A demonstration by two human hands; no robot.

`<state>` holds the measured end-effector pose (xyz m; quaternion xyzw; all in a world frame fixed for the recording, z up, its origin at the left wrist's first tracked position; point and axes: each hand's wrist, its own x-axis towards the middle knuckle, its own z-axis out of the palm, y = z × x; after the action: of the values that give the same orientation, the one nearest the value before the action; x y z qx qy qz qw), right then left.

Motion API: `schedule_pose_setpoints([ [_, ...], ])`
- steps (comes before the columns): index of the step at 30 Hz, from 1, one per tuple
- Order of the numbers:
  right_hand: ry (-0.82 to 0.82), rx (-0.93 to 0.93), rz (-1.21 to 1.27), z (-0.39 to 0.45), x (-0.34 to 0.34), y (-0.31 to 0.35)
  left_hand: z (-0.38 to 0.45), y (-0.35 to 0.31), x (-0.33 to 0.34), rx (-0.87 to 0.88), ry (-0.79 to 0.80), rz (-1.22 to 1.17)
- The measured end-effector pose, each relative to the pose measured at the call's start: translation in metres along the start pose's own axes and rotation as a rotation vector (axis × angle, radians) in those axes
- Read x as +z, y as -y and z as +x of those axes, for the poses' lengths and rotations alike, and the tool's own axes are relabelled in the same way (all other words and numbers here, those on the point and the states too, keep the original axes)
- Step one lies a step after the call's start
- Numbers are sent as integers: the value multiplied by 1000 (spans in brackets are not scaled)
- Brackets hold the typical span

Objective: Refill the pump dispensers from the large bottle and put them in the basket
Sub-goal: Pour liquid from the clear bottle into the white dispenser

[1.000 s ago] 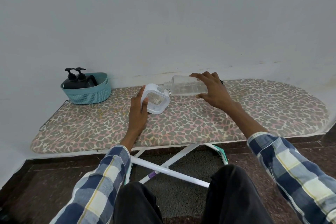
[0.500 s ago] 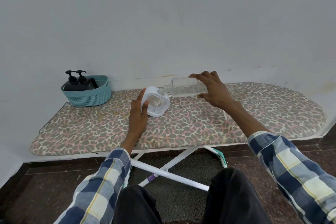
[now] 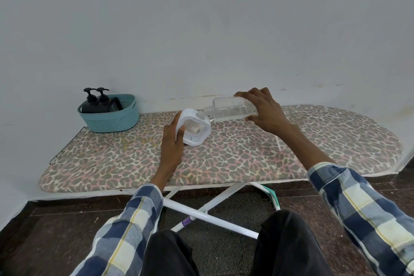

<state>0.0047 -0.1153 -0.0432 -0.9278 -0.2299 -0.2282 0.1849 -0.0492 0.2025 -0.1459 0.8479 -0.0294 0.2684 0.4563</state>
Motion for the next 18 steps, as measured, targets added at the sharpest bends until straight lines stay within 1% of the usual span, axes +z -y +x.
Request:
schedule_pose_setpoints([
  [18,-18,-19,-26,2,-5,4,-2,0,0,-5,0,-2],
])
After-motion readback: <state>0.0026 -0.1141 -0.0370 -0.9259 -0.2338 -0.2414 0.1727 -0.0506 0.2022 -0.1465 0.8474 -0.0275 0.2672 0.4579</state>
